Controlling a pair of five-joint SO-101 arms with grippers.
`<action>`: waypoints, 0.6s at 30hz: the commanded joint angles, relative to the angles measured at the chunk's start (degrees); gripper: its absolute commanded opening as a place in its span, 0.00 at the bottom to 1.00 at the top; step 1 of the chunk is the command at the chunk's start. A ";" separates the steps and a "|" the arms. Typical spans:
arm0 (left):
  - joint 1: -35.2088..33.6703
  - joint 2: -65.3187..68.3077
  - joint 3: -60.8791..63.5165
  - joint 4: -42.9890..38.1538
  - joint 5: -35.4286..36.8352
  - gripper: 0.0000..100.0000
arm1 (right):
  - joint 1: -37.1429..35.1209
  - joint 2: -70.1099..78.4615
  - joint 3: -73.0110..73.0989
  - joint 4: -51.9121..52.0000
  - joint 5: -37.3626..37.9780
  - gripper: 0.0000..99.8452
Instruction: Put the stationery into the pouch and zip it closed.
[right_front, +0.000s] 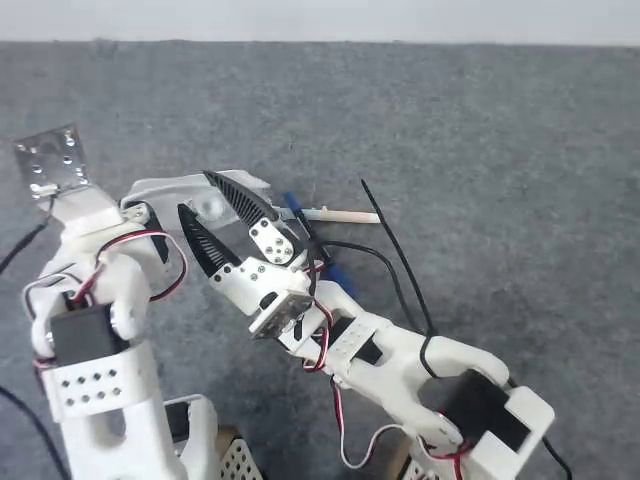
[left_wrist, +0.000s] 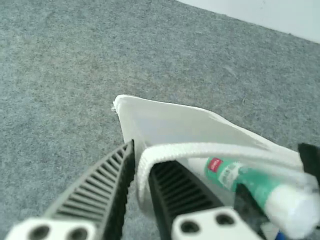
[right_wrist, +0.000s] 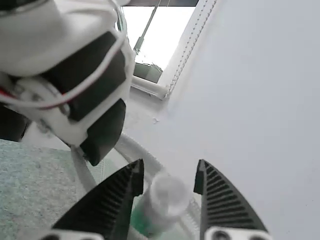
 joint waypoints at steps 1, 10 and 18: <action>-0.44 0.00 -2.15 -0.35 0.62 0.01 | 0.66 -0.13 0.00 -0.40 1.05 0.13; -0.44 -0.09 -2.15 -0.26 0.53 0.01 | 0.66 -5.76 3.87 -0.66 1.14 0.13; -0.44 -0.18 -2.15 -0.62 0.53 0.01 | 1.01 -13.05 5.19 10.42 1.14 0.13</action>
